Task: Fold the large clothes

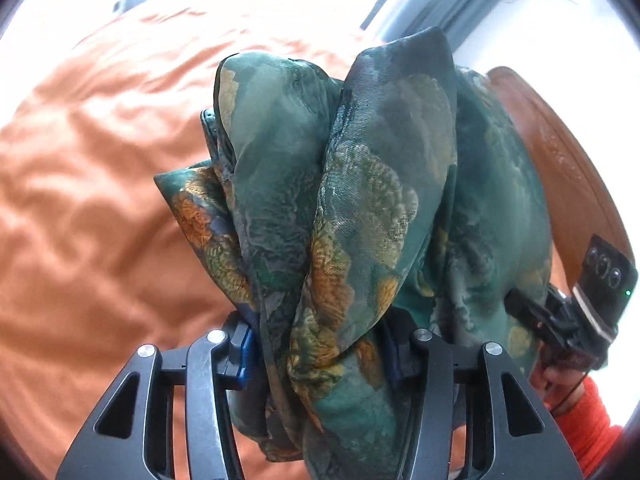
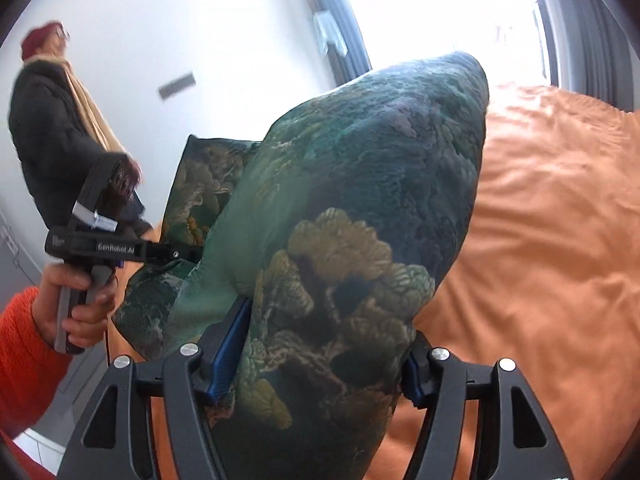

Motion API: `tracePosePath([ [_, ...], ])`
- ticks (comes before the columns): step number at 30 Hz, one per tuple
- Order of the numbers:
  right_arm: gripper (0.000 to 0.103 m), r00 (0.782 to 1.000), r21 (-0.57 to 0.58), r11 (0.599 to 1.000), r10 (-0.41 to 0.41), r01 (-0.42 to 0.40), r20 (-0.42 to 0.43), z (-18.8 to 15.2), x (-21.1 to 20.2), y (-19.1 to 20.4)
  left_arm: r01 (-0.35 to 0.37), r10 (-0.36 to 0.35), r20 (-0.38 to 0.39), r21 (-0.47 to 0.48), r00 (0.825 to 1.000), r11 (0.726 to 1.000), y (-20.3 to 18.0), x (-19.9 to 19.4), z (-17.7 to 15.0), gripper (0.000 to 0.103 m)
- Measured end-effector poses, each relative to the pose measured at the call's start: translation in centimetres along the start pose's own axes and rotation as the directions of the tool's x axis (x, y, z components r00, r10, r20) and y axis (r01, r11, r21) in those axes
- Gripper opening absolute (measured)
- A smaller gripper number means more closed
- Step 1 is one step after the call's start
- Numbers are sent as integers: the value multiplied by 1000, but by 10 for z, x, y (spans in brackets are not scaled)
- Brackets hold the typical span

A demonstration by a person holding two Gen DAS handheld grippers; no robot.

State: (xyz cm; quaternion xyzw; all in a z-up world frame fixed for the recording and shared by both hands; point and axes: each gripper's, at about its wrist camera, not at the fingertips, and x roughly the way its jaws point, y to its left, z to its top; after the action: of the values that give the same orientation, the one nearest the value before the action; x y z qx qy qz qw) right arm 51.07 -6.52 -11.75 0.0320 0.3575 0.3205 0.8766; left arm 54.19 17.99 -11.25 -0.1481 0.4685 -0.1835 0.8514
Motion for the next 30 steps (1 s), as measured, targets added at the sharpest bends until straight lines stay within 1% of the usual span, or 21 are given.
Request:
tracePosePath([
  [4,66,998,40,999,-16,14,57,20,-27,-41,27,-28,22,47,999,999,-30,33,36,49],
  [6,66,997,84,996,-29,23,67,26,-31,-71,37,-37,7,53,999,998,-36,65,51,50],
  [8,66,997,124,992,-40,33,62,26,-31,-104,43,-42,-28,33,999,999,-31,99,57,56],
  [10,67,999,197,980,-29,25,20,19,-17,-142,14,-15,-95,-13,995,1000,-14,144,51,73],
  [11,74,1000,244,970,-22,25,-16,14,-4,-158,-19,14,-121,-46,993,999,0,167,43,78],
  [12,78,997,313,949,-14,36,-72,5,13,-178,10,-20,-103,-91,994,996,13,172,36,89],
  [13,81,992,387,921,1,48,-124,-9,28,-198,67,-78,-76,-137,994,988,23,169,32,93],
  [14,88,991,446,894,25,36,-129,-20,33,-212,120,-129,-44,-170,991,978,31,161,29,93],
  [15,93,995,505,863,49,4,-91,-31,30,-224,136,-140,-12,-165,990,977,33,148,25,92],
  [16,98,998,524,852,42,-15,-39,-36,18,-228,117,-115,17,-126,993,985,32,135,25,92],
  [17,98,1000,521,853,26,-24,5,-38,4,-227,76,-73,52,-63,996,995,27,117,22,92],
  [18,98,999,501,865,-3,-17,39,-39,-13,-224,15,-16,93,13,996,1000,20,98,17,95],
  [19,98,997,466,884,-49,18,54,-40,-30,-217,-33,26,124,58,992,998,17,85,12,98],
  [21,98,986,369,921,-158,126,57,-40,-58,-197,-166,134,222,134,966,977,-3,58,-9,101],
  [22,98,972,298,932,-229,205,50,-41,-73,-181,-218,175,255,154,951,964,-12,49,-19,102],
  [23,98,959,254,932,-278,259,44,-43,-82,-168,-274,219,286,170,933,947,-22,44,-29,102],
  [25,98,929,177,919,-367,352,57,-51,-102,-134,-382,304,346,184,888,906,-41,34,-44,102],
  [27,98,900,132,902,-426,412,97,-67,-125,-113,-505,391,442,173,807,846,-67,24,-74,102],
  [28,98,881,130,889,-454,438,132,-76,-136,-101,-543,415,478,163,774,824,-77,22,-78,103],
  [29,100,864,150,878,-476,455,166,-84,-148,-91,-588,444,523,143,728,796,-89,12,-94,103],
  [30,103,856,175,872,-484,457,181,-91,-157,-90,-622,471,549,119,690,774,-100,1,-109,103],
])
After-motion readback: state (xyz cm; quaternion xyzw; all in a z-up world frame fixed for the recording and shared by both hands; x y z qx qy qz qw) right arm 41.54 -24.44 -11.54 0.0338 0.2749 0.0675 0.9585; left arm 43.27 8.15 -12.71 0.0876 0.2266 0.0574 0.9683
